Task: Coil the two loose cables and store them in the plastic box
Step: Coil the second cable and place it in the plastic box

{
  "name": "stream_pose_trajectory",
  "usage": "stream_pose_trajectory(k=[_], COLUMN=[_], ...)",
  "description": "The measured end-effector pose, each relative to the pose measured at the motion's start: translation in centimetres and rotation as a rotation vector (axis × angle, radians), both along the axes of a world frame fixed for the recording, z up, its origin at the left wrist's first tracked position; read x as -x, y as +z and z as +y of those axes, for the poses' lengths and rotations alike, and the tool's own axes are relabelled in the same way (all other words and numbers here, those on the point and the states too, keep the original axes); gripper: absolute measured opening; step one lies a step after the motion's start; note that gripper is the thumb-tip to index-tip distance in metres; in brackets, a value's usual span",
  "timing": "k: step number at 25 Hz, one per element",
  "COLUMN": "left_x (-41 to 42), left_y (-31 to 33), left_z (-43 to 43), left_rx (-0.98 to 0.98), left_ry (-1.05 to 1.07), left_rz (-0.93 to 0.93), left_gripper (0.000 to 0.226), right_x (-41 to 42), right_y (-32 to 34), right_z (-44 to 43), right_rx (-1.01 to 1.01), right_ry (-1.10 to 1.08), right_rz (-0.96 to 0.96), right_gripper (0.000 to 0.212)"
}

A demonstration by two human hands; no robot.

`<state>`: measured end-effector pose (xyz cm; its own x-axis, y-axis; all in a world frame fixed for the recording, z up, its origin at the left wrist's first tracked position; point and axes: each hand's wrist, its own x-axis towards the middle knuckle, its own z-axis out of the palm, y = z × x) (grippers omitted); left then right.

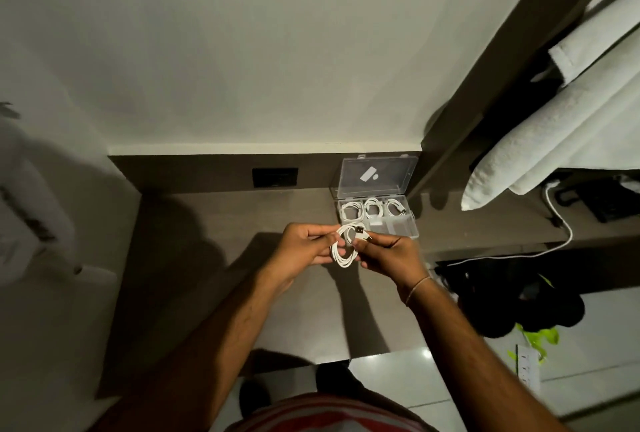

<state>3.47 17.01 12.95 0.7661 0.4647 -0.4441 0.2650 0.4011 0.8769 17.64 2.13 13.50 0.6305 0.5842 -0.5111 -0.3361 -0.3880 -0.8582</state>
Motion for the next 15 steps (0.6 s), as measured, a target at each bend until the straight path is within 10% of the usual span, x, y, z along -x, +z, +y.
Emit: stream_pose_trajectory(k=[15], left_x=[-19.3], left_y=[-11.4], left_z=[-2.3], left_rx=[-0.08], left_ry=[0.154], left_rz=[0.403], left_gripper=[0.032], right_x=[-19.0], right_y=[-13.1], right_z=[1.8], right_rx=[0.239], right_ry=[0.213], right_rz=[-0.309], right_gripper=[0.027])
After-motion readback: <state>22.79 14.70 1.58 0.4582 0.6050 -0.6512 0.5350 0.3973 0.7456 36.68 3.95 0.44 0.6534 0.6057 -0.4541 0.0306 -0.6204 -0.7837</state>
